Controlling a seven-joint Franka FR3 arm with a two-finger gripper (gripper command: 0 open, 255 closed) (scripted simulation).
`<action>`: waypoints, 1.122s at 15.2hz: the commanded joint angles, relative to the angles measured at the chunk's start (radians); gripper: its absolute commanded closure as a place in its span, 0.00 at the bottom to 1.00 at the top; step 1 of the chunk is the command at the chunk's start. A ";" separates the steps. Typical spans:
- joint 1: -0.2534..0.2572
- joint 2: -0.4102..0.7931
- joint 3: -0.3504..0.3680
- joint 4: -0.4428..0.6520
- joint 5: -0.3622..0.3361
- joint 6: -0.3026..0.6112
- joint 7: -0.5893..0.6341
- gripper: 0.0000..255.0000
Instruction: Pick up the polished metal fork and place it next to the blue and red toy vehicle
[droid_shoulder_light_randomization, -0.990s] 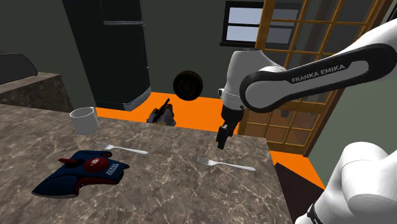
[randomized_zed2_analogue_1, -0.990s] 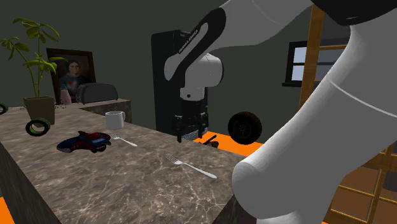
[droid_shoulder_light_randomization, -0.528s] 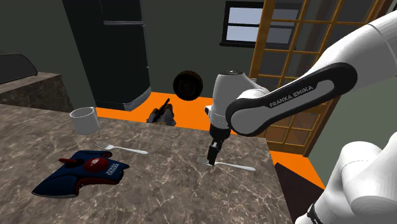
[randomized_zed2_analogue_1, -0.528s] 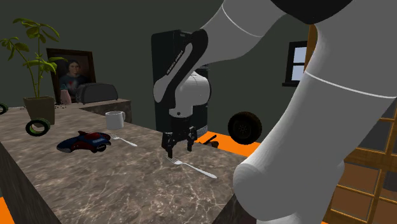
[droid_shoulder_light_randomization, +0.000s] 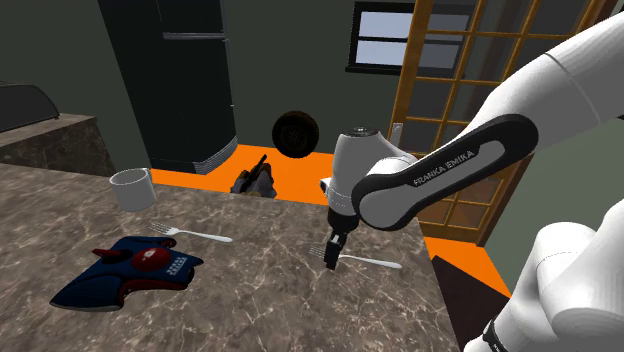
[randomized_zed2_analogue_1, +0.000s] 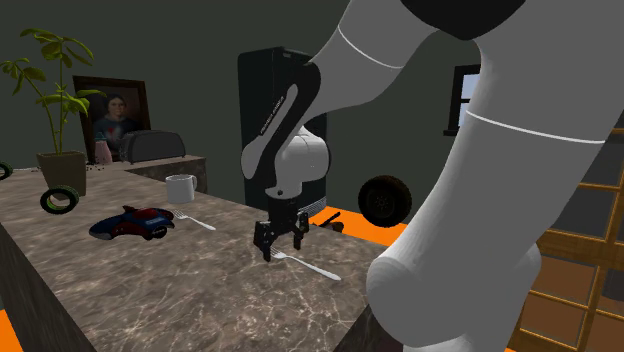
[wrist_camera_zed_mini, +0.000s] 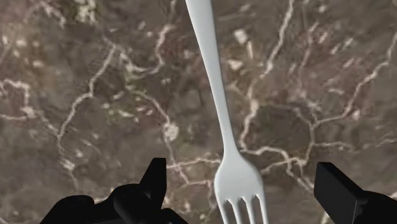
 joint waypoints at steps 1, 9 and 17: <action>0.000 0.003 0.000 -0.001 0.000 0.004 -0.001 0.00; -0.001 0.005 -0.001 -0.001 -0.001 0.006 -0.001 1.00; 0.001 -0.019 -0.002 0.010 0.000 -0.029 -0.001 1.00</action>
